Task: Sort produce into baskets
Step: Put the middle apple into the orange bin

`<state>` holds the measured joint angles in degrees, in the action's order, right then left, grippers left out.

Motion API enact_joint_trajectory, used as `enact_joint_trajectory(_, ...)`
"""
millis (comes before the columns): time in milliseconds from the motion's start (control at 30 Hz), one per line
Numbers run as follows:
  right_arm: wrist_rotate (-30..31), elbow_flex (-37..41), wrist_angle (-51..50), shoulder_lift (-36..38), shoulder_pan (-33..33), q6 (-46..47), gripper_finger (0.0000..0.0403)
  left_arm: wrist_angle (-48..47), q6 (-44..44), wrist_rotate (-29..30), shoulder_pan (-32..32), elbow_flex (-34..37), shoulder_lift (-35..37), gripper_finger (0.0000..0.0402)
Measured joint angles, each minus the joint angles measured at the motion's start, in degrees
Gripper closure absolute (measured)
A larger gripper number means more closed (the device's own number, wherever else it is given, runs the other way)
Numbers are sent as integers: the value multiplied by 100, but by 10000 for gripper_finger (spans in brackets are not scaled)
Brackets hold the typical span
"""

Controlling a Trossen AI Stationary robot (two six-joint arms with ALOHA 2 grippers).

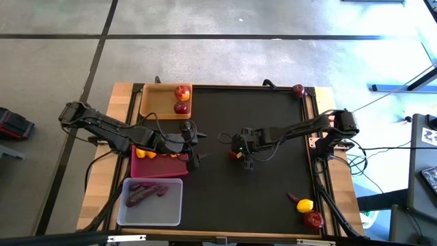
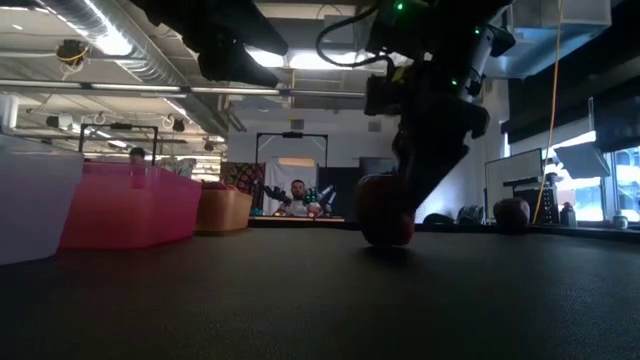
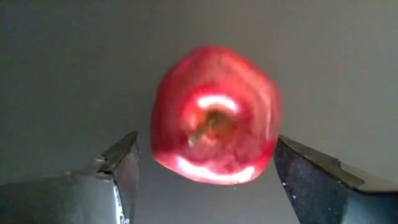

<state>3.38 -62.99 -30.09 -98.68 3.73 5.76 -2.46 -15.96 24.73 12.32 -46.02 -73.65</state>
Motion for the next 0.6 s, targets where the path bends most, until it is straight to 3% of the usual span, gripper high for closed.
enact_joint_trajectory(200,0,0,-67,283,0,9,112,17,44,-2,-4,0,-18,23)
enact_joint_trajectory(400,-135,-1,-939,902,94,468,112,438,83,-81,-54,2,-436,23)
enact_joint_trajectory(600,340,22,-1466,1478,581,931,111,1116,220,-899,-510,-12,-1118,23)
